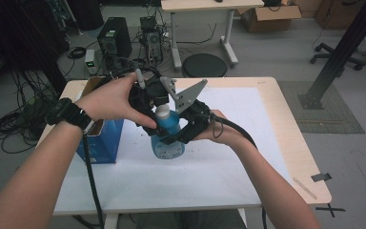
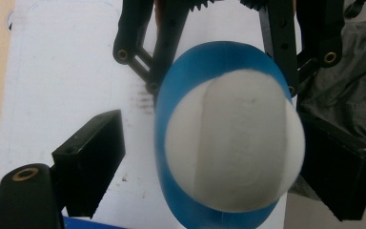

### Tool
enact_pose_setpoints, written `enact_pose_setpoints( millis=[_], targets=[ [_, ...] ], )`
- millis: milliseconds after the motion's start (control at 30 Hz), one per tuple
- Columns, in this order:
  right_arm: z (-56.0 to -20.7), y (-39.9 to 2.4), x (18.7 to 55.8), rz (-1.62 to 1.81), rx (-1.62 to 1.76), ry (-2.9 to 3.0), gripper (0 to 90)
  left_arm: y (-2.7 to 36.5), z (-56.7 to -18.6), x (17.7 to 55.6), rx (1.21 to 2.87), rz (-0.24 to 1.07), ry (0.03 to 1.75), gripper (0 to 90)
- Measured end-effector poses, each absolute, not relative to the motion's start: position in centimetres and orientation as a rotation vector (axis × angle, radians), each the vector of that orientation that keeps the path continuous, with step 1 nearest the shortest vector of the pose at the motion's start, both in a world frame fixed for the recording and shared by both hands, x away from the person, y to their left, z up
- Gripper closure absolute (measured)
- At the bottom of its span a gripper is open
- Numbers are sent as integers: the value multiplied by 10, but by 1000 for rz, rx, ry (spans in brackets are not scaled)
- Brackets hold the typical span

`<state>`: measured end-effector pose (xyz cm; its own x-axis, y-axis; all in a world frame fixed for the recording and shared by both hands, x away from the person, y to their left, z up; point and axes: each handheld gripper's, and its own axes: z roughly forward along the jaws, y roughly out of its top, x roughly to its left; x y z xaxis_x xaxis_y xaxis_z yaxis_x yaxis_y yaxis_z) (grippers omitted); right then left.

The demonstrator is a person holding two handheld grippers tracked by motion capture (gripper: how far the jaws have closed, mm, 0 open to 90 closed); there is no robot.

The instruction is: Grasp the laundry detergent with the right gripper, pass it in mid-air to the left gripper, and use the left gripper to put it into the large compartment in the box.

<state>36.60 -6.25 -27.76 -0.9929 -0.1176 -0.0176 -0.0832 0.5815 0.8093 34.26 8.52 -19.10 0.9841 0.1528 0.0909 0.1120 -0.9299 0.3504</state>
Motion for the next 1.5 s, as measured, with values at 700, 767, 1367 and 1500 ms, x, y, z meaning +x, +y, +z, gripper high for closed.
enact_pose_setpoints(
  millis=[700,767,1367,1500],
  targets=[
    [-278,-61,366,-1409,175,-2759,423,85,-191,342,2785,178,202,244],
    [-278,-61,366,-1408,174,-2760,423,84,-191,342,2788,178,203,258],
    [-281,-62,368,-1400,155,-2769,422,82,-192,343,2798,132,222,375],
    [-281,-63,368,-1394,147,-2772,422,82,-191,343,2801,142,224,375]
  ],
)
